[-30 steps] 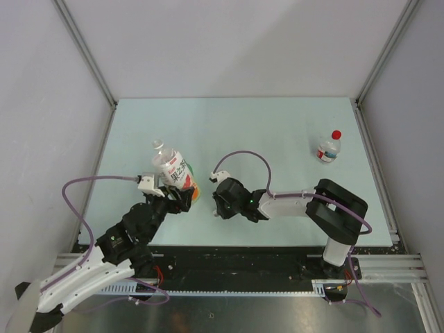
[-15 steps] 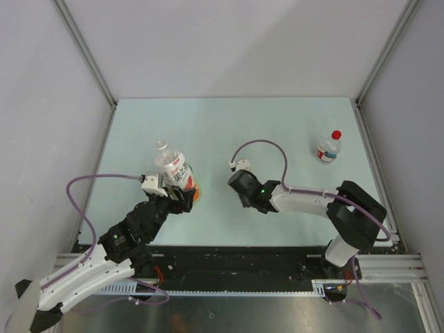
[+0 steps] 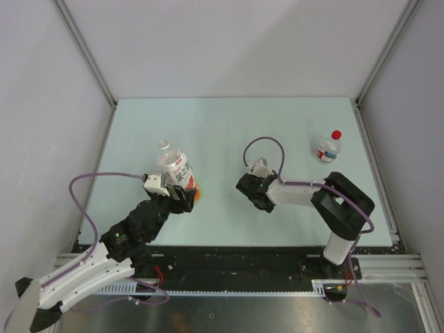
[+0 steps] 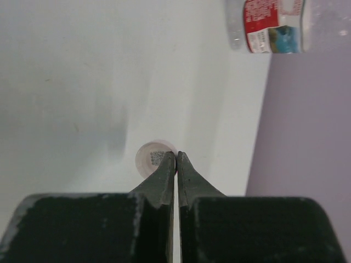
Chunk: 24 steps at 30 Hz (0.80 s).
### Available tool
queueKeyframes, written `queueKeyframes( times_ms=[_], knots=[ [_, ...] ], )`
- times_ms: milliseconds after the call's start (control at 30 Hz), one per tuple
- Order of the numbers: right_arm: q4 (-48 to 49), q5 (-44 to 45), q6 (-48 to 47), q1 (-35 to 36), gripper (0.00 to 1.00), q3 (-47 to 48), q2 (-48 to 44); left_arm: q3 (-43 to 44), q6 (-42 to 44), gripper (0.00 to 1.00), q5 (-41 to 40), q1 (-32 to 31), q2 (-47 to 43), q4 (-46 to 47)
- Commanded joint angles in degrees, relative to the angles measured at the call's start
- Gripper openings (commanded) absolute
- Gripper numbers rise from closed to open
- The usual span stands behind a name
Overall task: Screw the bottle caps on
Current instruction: Move the bottle cap to the center of the board.
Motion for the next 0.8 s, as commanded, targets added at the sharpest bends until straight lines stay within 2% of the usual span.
queueKeyframes(
  times_ms=[0,400,600,767],
  knots=[
    [-1.78,9.86,-2.14,0.0,0.0,2.77,3.69,3.04,0.79,0.0,-0.77,-0.21,-0.44,2.01],
    [-1.52,9.23,-3.17,2.65,0.03,6.57,15.55,7.18,-0.66,0.0,2.19,-0.2,-1.64,-0.97],
    [-0.56,6.2,-2.6,5.75,0.13,8.65,17.64,7.29,-1.23,0.0,1.05,-0.25,-2.15,-1.98],
    [-5.22,4.32,3.22,8.44,0.19,12.51,20.25,7.44,-1.53,0.0,0.4,-0.23,-2.24,-2.38]
  ],
)
